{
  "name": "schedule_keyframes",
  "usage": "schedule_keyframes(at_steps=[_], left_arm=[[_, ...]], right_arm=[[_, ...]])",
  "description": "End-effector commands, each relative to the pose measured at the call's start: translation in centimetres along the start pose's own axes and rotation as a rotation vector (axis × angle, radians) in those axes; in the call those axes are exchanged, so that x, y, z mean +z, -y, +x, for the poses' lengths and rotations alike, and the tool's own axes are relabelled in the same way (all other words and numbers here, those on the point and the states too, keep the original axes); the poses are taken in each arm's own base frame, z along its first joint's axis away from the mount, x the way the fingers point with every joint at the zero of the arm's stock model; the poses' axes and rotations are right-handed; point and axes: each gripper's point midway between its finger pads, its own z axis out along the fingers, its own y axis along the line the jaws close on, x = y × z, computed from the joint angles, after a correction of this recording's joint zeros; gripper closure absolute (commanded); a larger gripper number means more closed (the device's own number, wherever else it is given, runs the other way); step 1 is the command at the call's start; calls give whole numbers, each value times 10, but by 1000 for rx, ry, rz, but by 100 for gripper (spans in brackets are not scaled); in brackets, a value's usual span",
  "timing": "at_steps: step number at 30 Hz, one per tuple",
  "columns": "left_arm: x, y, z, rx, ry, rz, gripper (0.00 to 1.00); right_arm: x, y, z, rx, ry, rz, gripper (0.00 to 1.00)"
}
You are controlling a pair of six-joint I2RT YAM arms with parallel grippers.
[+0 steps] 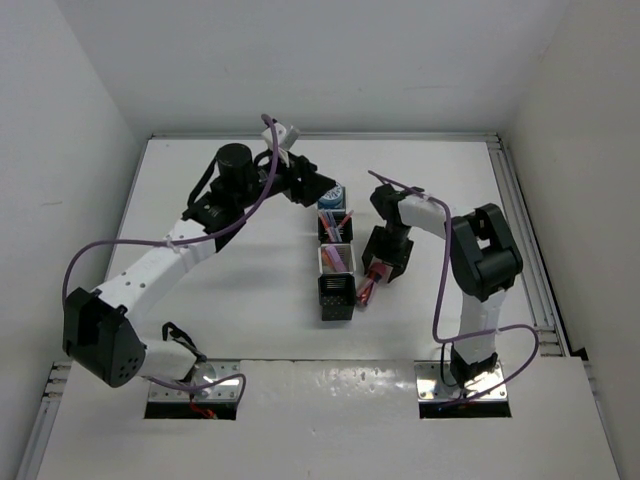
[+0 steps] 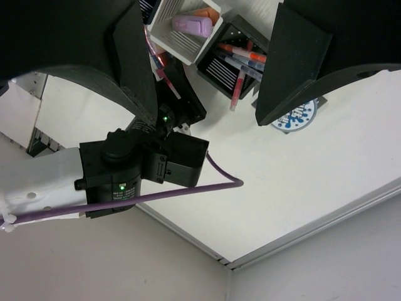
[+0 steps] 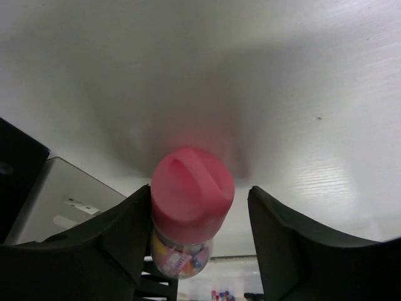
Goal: Sort the stationery into containers
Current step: Grab a piece of stationery with the right arm, then place the stationery into the container
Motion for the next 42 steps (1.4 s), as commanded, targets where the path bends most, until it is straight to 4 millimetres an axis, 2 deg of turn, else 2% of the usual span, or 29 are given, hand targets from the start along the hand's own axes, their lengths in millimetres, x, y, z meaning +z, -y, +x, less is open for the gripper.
schedule_keyframes(at_steps=[1,4,7,8,10,11,16,17,19,20,22,23,24,26,27,28,30,35,42], left_arm=[[-16,0,-29,42,55,-19,30],[-23,-3,-29,42,59,-30,30],[-31,-6,-31,50,66,-43,29],[-32,-7,-32,54,66,-47,29],[-37,-10,-34,62,70,-59,29],[-38,-11,-35,66,72,-63,29],[-49,-16,-39,90,84,-83,29],[-50,-20,-38,95,82,-95,29],[-55,-20,-41,104,92,-102,29],[-57,-22,-42,106,91,-110,28],[-62,-22,-43,124,94,-117,28],[-63,-24,-42,131,93,-120,27],[-67,-22,-46,149,103,-121,27],[-68,-24,-43,156,103,-124,26],[-71,-23,-45,162,110,-126,26],[-71,-23,-44,166,107,-129,25],[-74,-26,-42,172,105,-142,25],[-84,-33,-41,182,102,-180,25],[-100,-46,-44,141,113,-243,25]], right_arm=[[-5,-10,-5,16,-15,-58,39],[-4,-1,-9,39,-22,-53,47],[-8,7,-18,64,-22,-70,66],[-10,11,-23,66,-18,-76,77],[-21,13,-31,58,-2,-114,88],[-27,13,-36,48,11,-127,99],[-63,14,-62,-26,130,-202,100],[-78,11,-70,-68,193,-235,100],[-95,11,-81,-107,274,-255,100],[-111,7,-87,-155,348,-283,100],[-127,8,-97,-212,451,-274,100],[-145,3,-106,-249,548,-299,100],[-146,7,-107,-306,607,-255,100],[-164,-1,-124,-369,787,-258,100],[-180,-2,-123,-395,879,-263,100],[-177,-3,-127,-442,970,-235,100],[-186,-6,-122,-500,1052,-235,100],[-206,-7,-120,-480,1085,-257,100],[-247,-30,-92,-635,1155,-323,100]])
